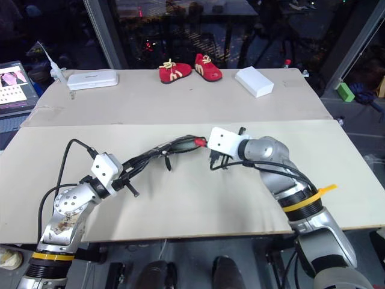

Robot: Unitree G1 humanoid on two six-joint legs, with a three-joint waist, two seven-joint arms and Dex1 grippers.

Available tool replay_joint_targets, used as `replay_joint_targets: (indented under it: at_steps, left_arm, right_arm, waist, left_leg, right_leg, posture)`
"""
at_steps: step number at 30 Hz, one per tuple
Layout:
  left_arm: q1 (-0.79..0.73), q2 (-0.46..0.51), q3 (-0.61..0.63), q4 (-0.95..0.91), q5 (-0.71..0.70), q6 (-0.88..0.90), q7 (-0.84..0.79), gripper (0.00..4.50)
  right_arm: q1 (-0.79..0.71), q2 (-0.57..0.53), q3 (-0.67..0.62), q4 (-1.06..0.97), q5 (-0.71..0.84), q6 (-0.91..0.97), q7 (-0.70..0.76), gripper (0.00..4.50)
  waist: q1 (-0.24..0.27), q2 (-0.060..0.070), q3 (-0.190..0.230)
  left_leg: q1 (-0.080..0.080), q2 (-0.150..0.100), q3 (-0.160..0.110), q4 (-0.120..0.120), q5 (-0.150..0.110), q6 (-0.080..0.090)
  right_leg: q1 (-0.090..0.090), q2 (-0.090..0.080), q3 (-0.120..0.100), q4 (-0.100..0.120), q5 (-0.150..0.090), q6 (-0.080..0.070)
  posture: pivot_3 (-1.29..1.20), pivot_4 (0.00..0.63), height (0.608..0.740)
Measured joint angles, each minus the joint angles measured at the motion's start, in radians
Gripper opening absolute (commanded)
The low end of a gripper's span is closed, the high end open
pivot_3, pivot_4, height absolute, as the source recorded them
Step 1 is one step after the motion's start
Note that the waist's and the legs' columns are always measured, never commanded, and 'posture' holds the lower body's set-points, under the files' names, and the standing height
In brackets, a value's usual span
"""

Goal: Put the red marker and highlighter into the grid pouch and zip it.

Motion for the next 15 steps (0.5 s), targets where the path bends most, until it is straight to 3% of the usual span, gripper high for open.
replay_joint_targets:
  at_steps: [5, 15]
  left_arm:
    - [-0.008, 0.000, 0.000, 0.006, 0.000, -0.001, -0.002, 0.00]
    - [-0.014, 0.000, -0.001, 0.018, 0.000, -0.001, -0.004, 0.00]
  right_arm:
    - [-0.071, 0.031, 0.061, 0.070, -0.085, -0.093, -0.011, 0.45]
    - [-0.218, 0.195, 0.186, 0.287, -0.243, -0.301, -0.111, 0.45]
  waist:
    - [-0.002, 0.000, 0.000]
    - [-0.001, 0.000, 0.000]
  left_leg:
    - [0.000, 0.000, 0.000, 0.000, 0.000, 0.000]
    - [0.000, 0.000, 0.001, 0.000, 0.000, 0.000]
  right_leg:
    - [0.000, 0.000, 0.000, 0.001, 0.000, 0.000]
    - [0.000, 0.000, 0.000, 0.001, 0.000, 0.000]
  posture:
    - [0.00, 0.150, 0.740]
    - [0.00, 0.150, 0.740]
